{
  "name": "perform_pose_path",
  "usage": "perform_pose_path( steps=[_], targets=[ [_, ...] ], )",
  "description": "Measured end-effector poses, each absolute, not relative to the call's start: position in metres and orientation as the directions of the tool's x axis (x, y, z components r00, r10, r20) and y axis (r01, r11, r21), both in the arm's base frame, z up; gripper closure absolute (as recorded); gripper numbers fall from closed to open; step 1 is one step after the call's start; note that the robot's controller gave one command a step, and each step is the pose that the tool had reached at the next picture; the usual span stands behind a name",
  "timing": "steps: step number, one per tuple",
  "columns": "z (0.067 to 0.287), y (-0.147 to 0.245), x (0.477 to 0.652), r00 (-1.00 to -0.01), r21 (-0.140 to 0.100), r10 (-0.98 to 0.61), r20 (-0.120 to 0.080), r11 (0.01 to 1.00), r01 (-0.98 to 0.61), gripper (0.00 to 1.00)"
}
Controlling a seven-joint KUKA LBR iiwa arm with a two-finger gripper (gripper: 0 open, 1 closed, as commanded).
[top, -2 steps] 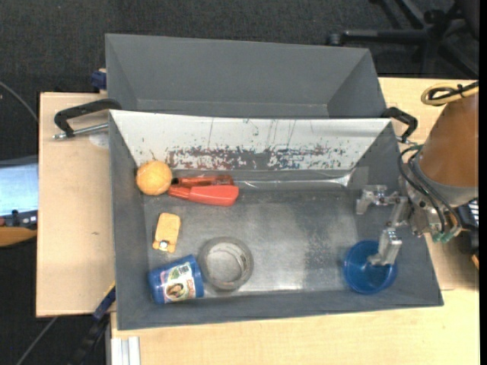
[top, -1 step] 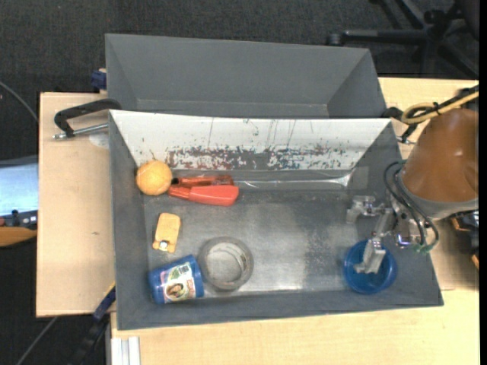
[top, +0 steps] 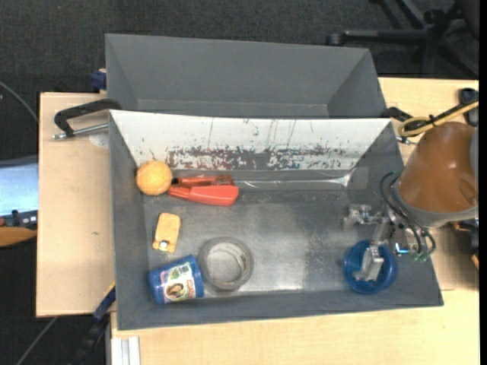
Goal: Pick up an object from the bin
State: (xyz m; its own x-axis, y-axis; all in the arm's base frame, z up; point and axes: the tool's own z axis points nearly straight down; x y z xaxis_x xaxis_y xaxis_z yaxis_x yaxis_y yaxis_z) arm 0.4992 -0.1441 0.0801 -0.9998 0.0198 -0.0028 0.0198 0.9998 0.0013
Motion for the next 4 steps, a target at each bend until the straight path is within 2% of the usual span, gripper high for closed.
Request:
perform_pose_path(
  steps=[1,2,3,4],
  targets=[
    [0.072,-0.142,0.494,-0.972,0.003,0.236,-0.005,0.972,0.236,0.00],
    [0.071,-0.154,0.495,-0.968,0.002,0.250,-0.008,0.968,0.250,1.00],
    [0.071,-0.153,0.495,-0.968,0.003,0.250,-0.006,0.968,0.250,0.00],
    [0.071,-0.154,0.495,-0.968,0.002,0.250,-0.008,0.968,0.250,1.00]
  ],
)
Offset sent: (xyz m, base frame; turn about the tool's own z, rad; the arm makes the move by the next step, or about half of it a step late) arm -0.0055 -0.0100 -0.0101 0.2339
